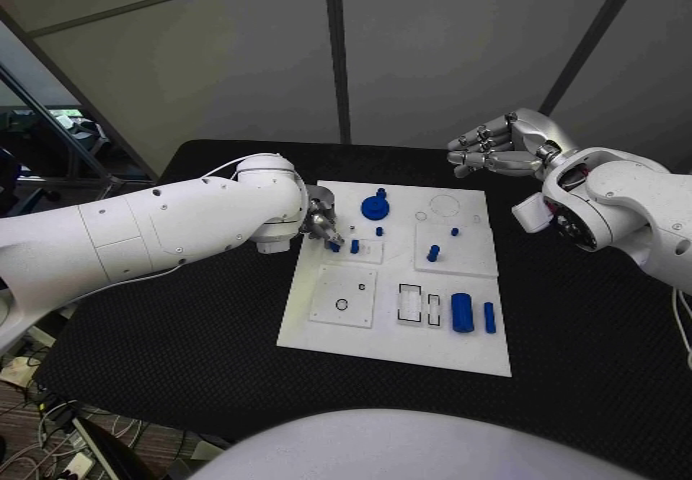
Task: Assemble the parts on the task board
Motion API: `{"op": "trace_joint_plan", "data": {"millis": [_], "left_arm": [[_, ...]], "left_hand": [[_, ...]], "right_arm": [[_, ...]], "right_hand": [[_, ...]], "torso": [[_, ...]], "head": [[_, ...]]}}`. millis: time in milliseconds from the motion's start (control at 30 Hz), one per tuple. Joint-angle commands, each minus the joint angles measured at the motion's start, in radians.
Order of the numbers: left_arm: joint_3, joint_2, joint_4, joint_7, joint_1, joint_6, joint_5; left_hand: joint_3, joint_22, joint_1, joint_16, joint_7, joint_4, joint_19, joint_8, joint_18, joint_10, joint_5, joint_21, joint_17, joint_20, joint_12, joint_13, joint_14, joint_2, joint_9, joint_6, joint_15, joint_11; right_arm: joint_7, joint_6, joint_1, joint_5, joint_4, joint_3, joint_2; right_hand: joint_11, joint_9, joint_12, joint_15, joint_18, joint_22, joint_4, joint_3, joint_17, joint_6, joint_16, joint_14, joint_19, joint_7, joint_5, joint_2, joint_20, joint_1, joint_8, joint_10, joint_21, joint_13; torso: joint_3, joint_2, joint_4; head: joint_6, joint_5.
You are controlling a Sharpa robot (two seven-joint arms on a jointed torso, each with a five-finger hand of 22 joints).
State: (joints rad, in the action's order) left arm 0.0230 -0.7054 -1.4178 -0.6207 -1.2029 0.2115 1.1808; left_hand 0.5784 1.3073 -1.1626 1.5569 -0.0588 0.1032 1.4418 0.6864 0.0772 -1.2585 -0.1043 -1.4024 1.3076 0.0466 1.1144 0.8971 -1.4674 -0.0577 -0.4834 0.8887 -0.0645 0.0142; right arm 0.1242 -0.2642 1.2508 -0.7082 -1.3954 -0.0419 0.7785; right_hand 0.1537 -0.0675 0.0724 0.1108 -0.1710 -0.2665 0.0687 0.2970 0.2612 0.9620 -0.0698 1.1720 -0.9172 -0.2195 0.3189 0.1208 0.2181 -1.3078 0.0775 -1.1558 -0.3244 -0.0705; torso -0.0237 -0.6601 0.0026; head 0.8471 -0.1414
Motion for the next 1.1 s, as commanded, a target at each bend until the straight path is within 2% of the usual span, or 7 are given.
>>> {"op": "trace_joint_plan", "data": {"millis": [33, 300, 667, 1100], "left_arm": [[-0.003, 0.002, 0.002, -0.006, 0.002, 0.029, 0.002], [-0.003, 0.005, 0.006, -0.011, 0.002, 0.03, 0.002], [-0.003, 0.008, 0.008, -0.019, 0.002, 0.031, 0.002], [-0.003, 0.01, 0.012, -0.022, 0.002, 0.03, 0.002]], "left_hand": [[0.082, 0.068, 0.01, 0.004, 0.006, -0.076, 0.007, 0.008, -0.026, -0.006, -0.003, -0.007, 0.253, -0.003, 0.005, 0.001, -0.1, 0.0, -0.002, 0.002, -0.006, 0.003], [0.081, 0.073, 0.033, 0.005, 0.011, -0.079, 0.011, 0.016, -0.027, -0.013, -0.001, -0.01, 0.253, -0.006, 0.007, 0.003, -0.1, -0.019, -0.009, 0.011, -0.009, 0.007], [0.036, 0.079, 0.096, 0.005, 0.022, -0.058, 0.015, 0.025, -0.028, -0.021, 0.002, -0.013, 0.254, -0.013, 0.006, 0.002, -0.1, -0.051, -0.017, 0.029, -0.016, 0.015], [-0.022, 0.086, 0.142, 0.006, 0.025, -0.028, 0.02, 0.026, -0.03, -0.029, 0.003, -0.016, 0.254, -0.017, 0.012, 0.01, -0.1, -0.058, -0.018, 0.043, -0.019, 0.018]], "right_arm": [[0.009, 0.003, 0.002, 0.001, -0.003, -0.001, 0.002], [0.009, 0.002, 0.002, 0.001, -0.004, -0.001, 0.003], [0.009, 0.001, 0.002, 0.001, -0.005, -0.001, 0.003], [0.008, -0.002, 0.002, 0.001, -0.006, -0.001, 0.003]], "right_hand": [[0.0, -0.001, 0.003, -0.001, -0.011, 0.001, 0.002, -0.005, -0.001, -0.009, 0.004, -0.009, -0.007, -0.001, 0.002, -0.011, 0.002, 0.0, -0.003, 0.004, 0.006, 0.002], [0.0, -0.001, 0.003, -0.001, -0.011, 0.002, 0.002, -0.005, -0.002, -0.01, 0.004, -0.009, -0.008, -0.001, 0.005, -0.012, 0.002, 0.0, -0.003, 0.004, 0.007, 0.002], [0.0, -0.001, 0.003, -0.001, -0.011, 0.002, 0.002, -0.005, -0.002, -0.01, 0.004, -0.009, -0.008, -0.001, 0.005, -0.012, 0.002, 0.0, -0.003, 0.004, 0.007, 0.002], [0.0, -0.001, 0.003, -0.001, -0.011, 0.003, 0.003, -0.006, -0.002, -0.01, 0.005, -0.009, -0.008, -0.001, 0.006, -0.011, 0.002, 0.0, -0.003, 0.005, 0.008, 0.002]], "torso": [[0.0, 0.001, 0.0011], [-0.0003, 0.001, 0.0019], [0.0002, 0.001, 0.0012], [0.0001, 0.001, 0.0016]], "head": [[0.001, 0.002], [0.001, 0.003], [0.001, 0.003], [0.006, 0.008]]}}
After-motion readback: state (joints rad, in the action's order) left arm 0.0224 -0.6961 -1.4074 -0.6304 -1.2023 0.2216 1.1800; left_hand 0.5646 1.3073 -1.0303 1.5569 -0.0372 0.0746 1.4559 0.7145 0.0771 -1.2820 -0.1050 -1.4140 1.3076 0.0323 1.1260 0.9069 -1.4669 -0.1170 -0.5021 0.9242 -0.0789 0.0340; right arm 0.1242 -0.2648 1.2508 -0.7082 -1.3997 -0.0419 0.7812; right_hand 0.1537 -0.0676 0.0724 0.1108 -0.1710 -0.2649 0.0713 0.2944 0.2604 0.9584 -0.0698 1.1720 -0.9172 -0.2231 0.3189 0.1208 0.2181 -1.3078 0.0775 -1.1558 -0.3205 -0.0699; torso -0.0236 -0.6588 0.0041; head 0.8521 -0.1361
